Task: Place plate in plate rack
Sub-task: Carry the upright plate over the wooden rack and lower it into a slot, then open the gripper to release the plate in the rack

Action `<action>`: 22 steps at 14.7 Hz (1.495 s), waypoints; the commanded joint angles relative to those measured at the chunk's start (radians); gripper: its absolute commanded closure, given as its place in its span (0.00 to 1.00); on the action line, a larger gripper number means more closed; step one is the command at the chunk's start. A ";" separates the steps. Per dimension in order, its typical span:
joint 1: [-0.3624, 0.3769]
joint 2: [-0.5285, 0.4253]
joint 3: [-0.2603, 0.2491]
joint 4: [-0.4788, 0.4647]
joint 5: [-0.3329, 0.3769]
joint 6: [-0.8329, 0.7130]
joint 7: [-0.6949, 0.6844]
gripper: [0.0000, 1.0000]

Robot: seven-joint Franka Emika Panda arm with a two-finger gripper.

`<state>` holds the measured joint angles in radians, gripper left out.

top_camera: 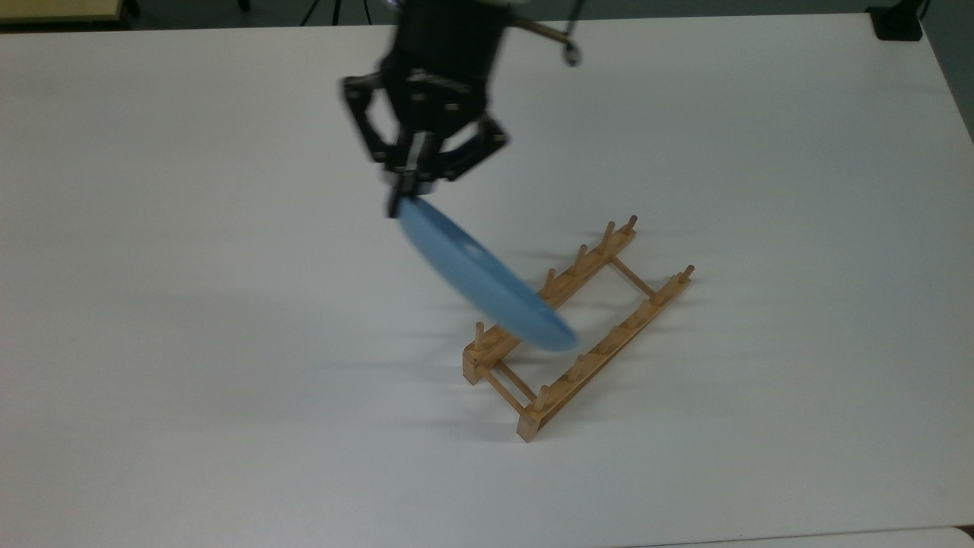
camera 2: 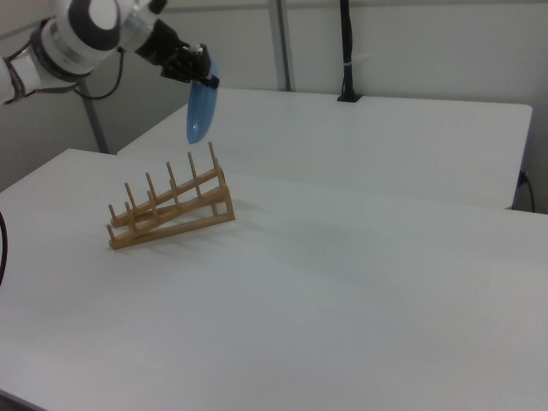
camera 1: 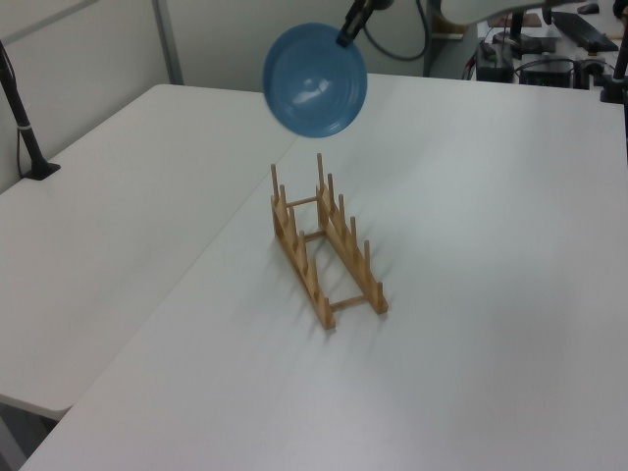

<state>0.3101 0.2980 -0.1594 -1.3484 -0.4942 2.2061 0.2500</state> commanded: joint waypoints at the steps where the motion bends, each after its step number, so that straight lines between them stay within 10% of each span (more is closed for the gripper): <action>1: 0.081 0.016 -0.009 -0.017 -0.133 0.021 0.119 1.00; 7: 0.092 0.064 0.046 -0.043 -0.274 0.018 0.199 1.00; 19: 0.104 0.066 0.054 -0.193 -0.325 0.020 0.196 1.00; 20: 0.103 0.066 0.054 -0.199 -0.325 0.021 0.196 0.94; 22: 0.103 0.069 0.055 -0.201 -0.319 0.021 0.212 0.28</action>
<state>0.4115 0.3906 -0.1023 -1.4986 -0.7946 2.2068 0.4237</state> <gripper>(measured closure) 0.934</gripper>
